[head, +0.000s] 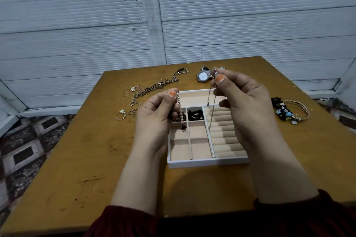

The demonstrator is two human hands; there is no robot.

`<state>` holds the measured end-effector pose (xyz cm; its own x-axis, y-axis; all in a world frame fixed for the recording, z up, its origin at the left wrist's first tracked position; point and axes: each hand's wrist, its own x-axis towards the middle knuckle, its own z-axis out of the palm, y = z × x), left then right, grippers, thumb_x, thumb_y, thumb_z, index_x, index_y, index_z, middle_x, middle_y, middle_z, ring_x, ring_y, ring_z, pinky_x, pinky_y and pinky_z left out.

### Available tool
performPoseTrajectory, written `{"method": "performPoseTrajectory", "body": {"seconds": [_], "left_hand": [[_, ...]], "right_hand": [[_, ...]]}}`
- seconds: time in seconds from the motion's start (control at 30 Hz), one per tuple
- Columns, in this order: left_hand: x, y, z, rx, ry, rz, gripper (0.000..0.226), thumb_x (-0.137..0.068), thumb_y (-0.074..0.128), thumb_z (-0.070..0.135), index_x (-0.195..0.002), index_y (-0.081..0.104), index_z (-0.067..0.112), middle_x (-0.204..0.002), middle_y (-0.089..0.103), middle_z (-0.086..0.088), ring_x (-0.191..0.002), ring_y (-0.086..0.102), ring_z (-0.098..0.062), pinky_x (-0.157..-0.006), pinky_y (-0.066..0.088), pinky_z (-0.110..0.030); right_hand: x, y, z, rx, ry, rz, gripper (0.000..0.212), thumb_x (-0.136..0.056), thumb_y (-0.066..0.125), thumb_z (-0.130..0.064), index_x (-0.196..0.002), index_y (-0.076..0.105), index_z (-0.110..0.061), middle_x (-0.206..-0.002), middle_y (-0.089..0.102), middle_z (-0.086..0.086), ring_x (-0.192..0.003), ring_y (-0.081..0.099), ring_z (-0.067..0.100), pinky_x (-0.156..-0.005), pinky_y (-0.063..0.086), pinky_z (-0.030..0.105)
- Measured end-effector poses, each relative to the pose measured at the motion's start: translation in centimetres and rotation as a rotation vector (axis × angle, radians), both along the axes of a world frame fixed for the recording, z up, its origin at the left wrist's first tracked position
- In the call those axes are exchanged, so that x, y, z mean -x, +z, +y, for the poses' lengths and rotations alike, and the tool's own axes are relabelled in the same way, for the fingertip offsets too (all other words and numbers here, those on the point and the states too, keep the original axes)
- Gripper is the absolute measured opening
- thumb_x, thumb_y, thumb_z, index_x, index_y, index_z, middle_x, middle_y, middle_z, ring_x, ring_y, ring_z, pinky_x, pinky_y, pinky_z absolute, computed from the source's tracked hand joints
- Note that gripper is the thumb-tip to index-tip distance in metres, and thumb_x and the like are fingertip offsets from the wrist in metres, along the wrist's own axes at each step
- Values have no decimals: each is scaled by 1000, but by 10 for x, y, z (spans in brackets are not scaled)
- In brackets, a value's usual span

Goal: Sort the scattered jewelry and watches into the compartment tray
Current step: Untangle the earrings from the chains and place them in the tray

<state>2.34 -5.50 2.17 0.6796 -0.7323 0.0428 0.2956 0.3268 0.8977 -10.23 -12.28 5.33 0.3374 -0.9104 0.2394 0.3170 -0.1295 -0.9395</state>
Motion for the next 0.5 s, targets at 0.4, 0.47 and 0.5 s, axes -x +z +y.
{"method": "performPoseTrajectory", "body": {"seconds": [0.4,0.47,0.5], "left_hand": [[-5,-11,11,-223,36,-209,9,-88,64,12,-90,72,7,-68,63,-3,-56,55,-5,-52,49,-20],[-5,-10,12,-256,33,-244,11,-88,64,12,-93,71,5,-65,65,3,-52,56,-1,-48,46,-17],[-5,-10,13,-274,26,-266,11,-88,64,12,-92,71,5,-65,66,5,-52,56,1,-48,45,-16]], "right_hand": [[-2,-2,2,-21,4,-9,11,-89,62,-11,-95,69,-17,-81,66,-2,-67,58,-1,-57,44,9],[-1,-2,3,-20,6,-6,11,-89,62,-11,-95,69,-18,-82,66,-2,-68,58,-1,-58,44,9],[-1,-2,3,-20,7,-3,11,-89,62,-11,-95,69,-18,-82,66,-2,-68,57,-1,-58,44,10]]}}
